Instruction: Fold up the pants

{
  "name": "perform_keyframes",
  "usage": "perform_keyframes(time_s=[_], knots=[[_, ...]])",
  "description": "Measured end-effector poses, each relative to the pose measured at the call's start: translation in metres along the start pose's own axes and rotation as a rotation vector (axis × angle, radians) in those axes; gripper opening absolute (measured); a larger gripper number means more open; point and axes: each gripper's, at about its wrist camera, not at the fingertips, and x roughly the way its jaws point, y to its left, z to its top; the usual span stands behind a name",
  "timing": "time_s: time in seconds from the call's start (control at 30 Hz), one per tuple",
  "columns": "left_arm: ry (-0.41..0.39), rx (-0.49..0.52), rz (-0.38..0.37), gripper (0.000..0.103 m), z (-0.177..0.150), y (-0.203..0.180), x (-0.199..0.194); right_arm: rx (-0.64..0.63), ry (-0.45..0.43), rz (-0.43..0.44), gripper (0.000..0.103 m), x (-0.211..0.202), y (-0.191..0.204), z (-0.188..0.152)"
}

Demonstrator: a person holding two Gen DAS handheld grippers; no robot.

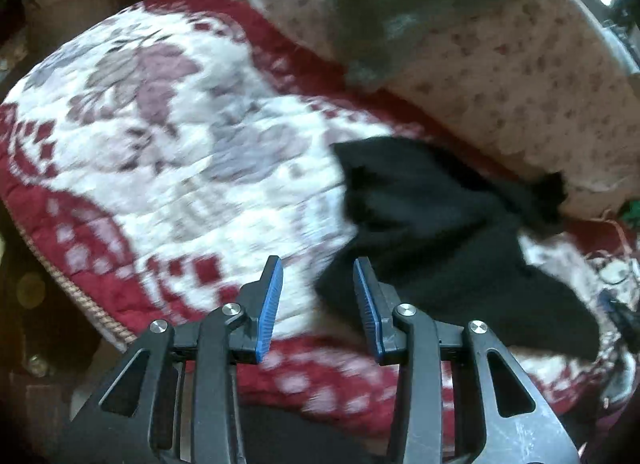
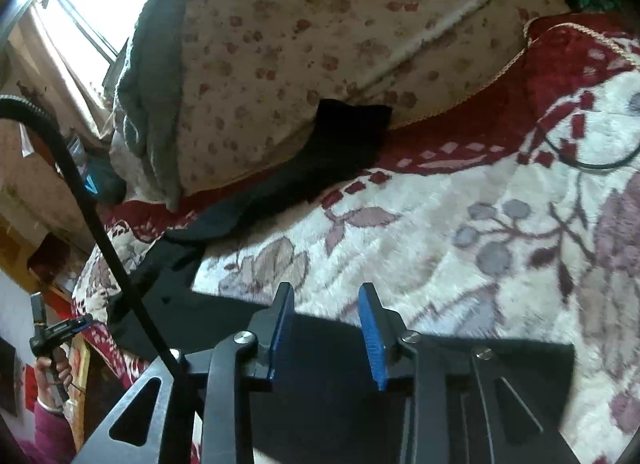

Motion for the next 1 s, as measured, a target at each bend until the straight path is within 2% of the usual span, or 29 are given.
perform_keyframes(time_s=[0.07, 0.1, 0.23, 0.37, 0.47, 0.7, 0.93, 1.0], knots=[[-0.006, -0.012, -0.061, 0.036, 0.01, -0.016, 0.003, 0.004, 0.006, 0.007, 0.044, 0.011, 0.002, 0.008], [-0.005, -0.011, -0.089, 0.036, 0.015, -0.026, 0.007, 0.003, 0.014, 0.006, 0.045, 0.017, 0.005, 0.013], [0.022, 0.011, -0.144, 0.036, 0.032, -0.067, 0.033, 0.009, 0.035, 0.016, 0.046, 0.041, 0.01, 0.041], [0.066, -0.008, -0.202, 0.036, 0.05, -0.104, 0.068, 0.012, 0.03, -0.013, 0.052, 0.066, 0.018, 0.084], [0.068, -0.046, -0.209, 0.036, 0.063, -0.124, 0.092, 0.009, 0.019, -0.025, 0.052, 0.092, 0.028, 0.113], [0.12, -0.104, -0.212, 0.036, 0.089, -0.149, 0.137, -0.049, 0.021, -0.138, 0.052, 0.16, 0.047, 0.156], [0.173, -0.185, -0.224, 0.036, 0.102, -0.157, 0.168, 0.014, 0.013, -0.223, 0.054, 0.216, 0.031, 0.185], [0.178, -0.188, -0.22, 0.036, 0.103, -0.161, 0.174, 0.051, 0.019, -0.196, 0.054, 0.226, 0.022, 0.189]])
